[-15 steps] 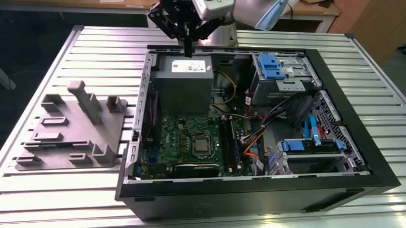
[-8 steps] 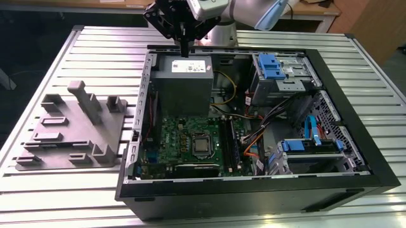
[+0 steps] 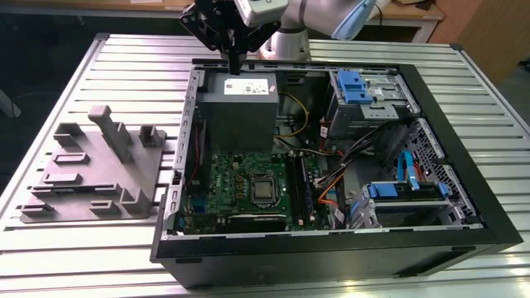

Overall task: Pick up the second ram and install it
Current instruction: 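Reach for the second ram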

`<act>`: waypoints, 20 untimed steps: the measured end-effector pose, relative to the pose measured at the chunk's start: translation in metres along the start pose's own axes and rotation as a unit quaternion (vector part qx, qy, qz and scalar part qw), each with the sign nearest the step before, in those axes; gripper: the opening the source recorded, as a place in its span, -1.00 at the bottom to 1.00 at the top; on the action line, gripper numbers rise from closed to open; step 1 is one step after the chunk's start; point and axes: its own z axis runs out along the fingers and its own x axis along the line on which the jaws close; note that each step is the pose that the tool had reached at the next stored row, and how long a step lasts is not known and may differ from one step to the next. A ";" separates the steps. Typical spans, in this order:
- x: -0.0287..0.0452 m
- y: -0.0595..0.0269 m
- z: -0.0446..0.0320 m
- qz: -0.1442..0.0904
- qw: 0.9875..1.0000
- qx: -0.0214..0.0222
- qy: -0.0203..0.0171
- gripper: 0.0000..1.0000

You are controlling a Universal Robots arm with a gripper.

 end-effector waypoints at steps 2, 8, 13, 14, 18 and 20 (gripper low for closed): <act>0.0027 -0.0002 0.0000 0.000 1.000 0.000 0.000 -0.80; 0.0110 -0.0008 -0.0002 0.000 1.000 0.000 0.000 -0.80; 0.0177 -0.0013 -0.0004 0.000 1.000 0.000 -0.001 -0.80; 0.0189 -0.0014 -0.0004 0.000 1.000 0.000 -0.001 -0.80; 0.0232 -0.0017 -0.0006 0.000 1.000 0.000 -0.001 -0.80; 0.0255 -0.0019 -0.0006 0.000 1.000 0.000 -0.001 -0.80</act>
